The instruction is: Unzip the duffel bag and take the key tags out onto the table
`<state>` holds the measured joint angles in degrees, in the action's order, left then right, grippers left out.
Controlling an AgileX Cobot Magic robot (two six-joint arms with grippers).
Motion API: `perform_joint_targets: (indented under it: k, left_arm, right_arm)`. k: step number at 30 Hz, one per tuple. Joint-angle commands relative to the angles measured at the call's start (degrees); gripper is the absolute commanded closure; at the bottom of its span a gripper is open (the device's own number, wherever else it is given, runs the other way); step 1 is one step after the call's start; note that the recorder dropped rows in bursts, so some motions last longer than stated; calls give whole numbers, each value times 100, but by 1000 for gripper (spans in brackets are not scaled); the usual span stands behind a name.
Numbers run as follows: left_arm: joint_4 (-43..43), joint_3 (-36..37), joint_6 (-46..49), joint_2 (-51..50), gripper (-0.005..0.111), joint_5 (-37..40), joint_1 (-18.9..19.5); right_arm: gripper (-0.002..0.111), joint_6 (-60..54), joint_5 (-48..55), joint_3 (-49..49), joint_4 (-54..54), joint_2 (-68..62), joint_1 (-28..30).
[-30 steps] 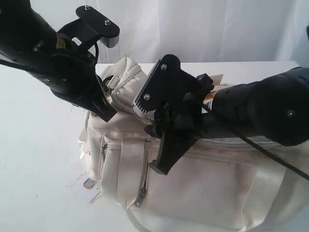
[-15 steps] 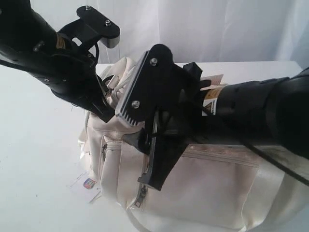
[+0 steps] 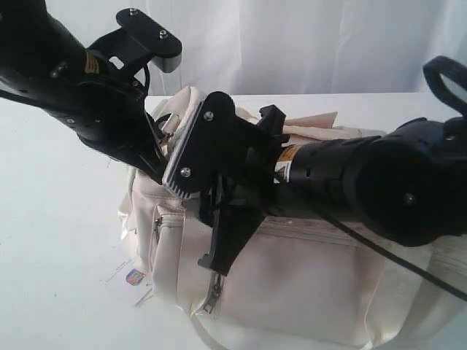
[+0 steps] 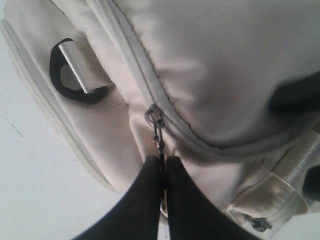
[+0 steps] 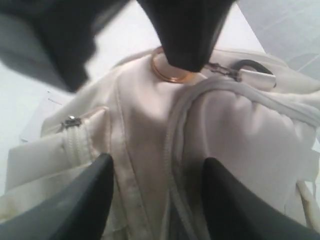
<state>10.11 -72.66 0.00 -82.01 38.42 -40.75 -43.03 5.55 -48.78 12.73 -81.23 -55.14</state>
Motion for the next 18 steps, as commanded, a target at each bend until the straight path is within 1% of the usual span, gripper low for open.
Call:
perform_joint_targets:
  k: [1,4,7,10,13,14,15,16,18]
  left_arm:
    - [-69,-13,0,68,107,65,11]
    - [-69,-13,0,68,107,65,11]
    - [-69,-13,0,68,107,65,11]
    - [-69,-13,0,68,107,54,11]
    - [-69,-13,0,68,107,9,11]
    - [-16,-13,0,68,107,-84,11]
    - [53,-13,0,68,107,-154,11]
    - [176,-13,0,68,107,-329,11]
    - [300,-13,0,68,107,-625,11]
  right_arm:
    - [58,-47,221,20,-58,-5,339]
    - [58,-19,321,20,-45,-5,432]
    - [63,-19,346,20,-45,-18,432]
    - [73,-19,411,20,20,-18,432]
    - [87,80,452,20,163,-18,432]
    - [100,283,520,20,204,-18,432]
    - [106,297,570,20,204,-18,432]
    - [108,308,729,20,204,-18,432]
    - [108,341,854,20,219,-18,432]
